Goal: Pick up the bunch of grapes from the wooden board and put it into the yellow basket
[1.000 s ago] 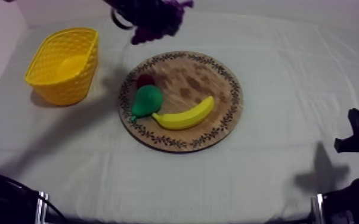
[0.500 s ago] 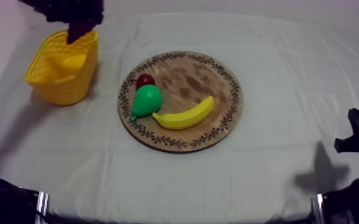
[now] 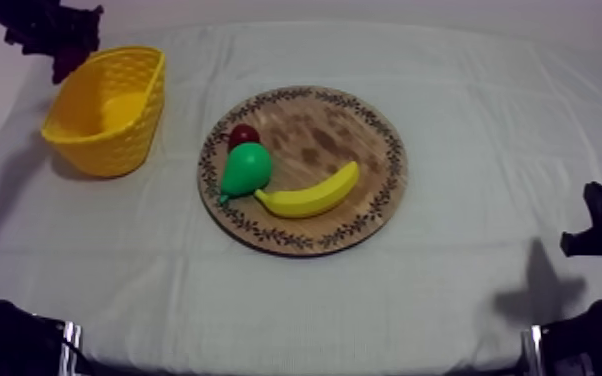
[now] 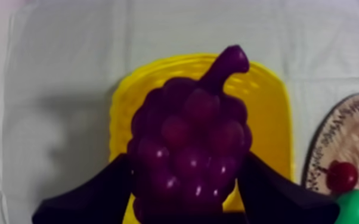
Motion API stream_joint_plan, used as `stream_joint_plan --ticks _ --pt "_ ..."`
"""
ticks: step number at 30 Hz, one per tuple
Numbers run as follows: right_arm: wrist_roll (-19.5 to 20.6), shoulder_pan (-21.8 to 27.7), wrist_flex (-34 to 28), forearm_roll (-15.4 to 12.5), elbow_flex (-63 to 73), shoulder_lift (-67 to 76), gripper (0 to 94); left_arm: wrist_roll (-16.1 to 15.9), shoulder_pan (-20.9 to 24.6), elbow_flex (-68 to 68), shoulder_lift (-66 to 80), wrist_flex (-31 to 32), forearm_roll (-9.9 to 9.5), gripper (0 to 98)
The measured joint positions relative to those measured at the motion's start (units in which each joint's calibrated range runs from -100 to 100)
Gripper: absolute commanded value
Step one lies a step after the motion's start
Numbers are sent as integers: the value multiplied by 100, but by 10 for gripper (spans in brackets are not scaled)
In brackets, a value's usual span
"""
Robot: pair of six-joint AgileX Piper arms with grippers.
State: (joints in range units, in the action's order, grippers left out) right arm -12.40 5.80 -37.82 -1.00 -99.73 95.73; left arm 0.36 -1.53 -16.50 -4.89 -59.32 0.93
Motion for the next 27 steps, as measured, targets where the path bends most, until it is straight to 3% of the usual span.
stream_joint_plan --ticks 8,27 --pt "0 0 0 0 0 0 2 -36 107 -446 -245 346 35 630" --pt "0 0 0 0 0 0 2 196 -267 -1101 -592 1039 131 620"
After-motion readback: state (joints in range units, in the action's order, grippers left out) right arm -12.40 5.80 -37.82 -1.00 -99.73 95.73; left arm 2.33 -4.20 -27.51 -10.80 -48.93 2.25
